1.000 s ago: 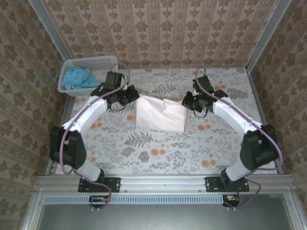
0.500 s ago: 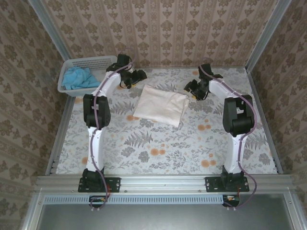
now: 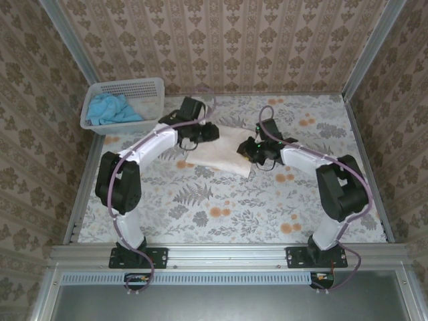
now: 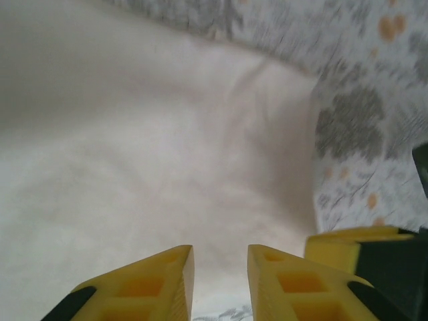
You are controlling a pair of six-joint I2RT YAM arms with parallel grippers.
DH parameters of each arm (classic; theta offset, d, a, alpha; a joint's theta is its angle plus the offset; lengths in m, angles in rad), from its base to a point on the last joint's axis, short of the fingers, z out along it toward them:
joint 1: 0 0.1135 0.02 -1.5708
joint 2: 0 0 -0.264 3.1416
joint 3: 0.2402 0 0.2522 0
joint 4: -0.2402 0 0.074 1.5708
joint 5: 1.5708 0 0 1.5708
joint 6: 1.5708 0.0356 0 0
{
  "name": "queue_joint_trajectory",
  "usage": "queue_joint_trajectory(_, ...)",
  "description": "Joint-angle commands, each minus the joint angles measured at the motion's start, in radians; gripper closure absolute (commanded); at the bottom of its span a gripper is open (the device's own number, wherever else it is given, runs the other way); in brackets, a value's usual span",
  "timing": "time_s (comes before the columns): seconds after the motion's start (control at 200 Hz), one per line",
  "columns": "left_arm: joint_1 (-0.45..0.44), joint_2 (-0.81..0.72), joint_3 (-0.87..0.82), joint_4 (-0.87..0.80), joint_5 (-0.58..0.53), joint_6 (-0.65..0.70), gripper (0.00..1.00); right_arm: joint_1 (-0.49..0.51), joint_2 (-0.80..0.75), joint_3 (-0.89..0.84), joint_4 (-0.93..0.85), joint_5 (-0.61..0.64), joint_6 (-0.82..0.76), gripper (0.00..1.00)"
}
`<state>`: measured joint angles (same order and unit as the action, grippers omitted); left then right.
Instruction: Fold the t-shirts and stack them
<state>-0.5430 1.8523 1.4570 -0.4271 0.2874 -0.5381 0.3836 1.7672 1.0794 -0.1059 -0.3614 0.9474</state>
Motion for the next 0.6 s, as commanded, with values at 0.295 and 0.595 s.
queue_joint_trajectory(0.295, 0.032, 0.139, -0.266, 0.109, -0.009, 0.063, 0.75, 0.052, 0.098, -0.101, -0.080, 0.016, -0.073, 0.84)
queue_joint_trajectory(0.595, -0.046, -0.048, -0.605, 0.236, 0.023, -0.019, 0.75, 0.039, -0.038, -0.333, -0.076, 0.108, -0.161, 0.83)
